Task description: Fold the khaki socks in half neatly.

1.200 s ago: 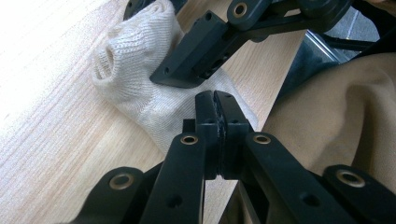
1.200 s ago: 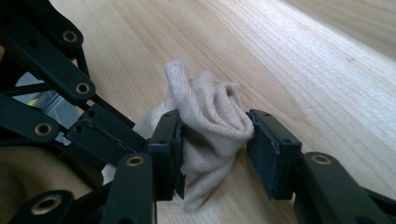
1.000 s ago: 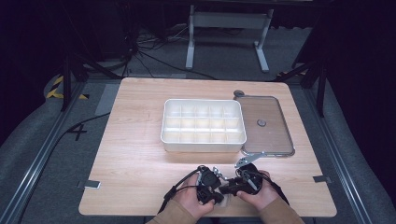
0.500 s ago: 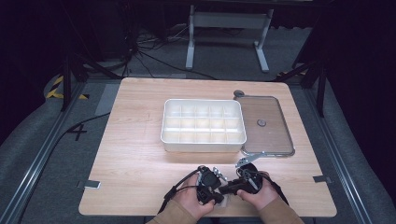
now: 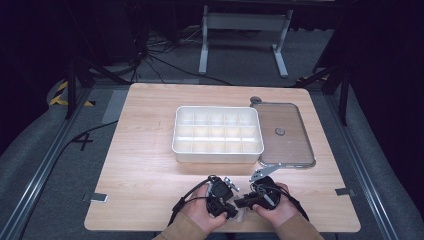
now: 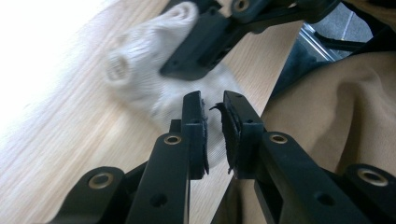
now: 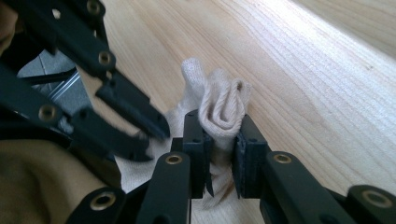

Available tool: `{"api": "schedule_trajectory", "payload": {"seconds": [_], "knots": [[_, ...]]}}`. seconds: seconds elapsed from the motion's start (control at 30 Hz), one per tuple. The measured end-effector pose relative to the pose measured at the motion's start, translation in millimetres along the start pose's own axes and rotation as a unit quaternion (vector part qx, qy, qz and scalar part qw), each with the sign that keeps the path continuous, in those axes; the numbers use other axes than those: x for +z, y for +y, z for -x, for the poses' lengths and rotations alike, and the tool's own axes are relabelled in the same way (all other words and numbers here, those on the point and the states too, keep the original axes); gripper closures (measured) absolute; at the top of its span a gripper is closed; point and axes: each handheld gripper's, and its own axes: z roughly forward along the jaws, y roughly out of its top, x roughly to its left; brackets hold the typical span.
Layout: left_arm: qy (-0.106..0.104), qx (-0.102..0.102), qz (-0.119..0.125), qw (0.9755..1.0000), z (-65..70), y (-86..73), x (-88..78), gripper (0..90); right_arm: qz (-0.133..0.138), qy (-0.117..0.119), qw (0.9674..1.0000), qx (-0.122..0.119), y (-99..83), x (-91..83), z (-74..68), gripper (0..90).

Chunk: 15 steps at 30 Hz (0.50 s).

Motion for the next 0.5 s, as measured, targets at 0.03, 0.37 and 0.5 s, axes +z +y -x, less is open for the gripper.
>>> {"api": "schedule_trajectory", "payload": {"seconds": [0.03, 0.37, 0.5], "knots": [[-0.001, -0.003, 0.002, 1.0000, -1.0, -0.2, -1.7, 78.7, 0.000, 0.001, 1.0000, -0.001, 0.7, -2.3, -0.6, 77.8], [0.010, -0.021, 0.028, 0.9993, -15.6, -3.6, -26.0, 77.0, 0.009, -0.008, 0.9999, -0.009, 4.7, -15.7, -1.0, 77.9], [0.012, -0.028, 0.032, 0.9990, -21.1, -4.2, -32.1, 76.6, 0.017, -0.010, 0.9998, -0.010, 6.6, -22.5, -0.1, 77.9]]}}
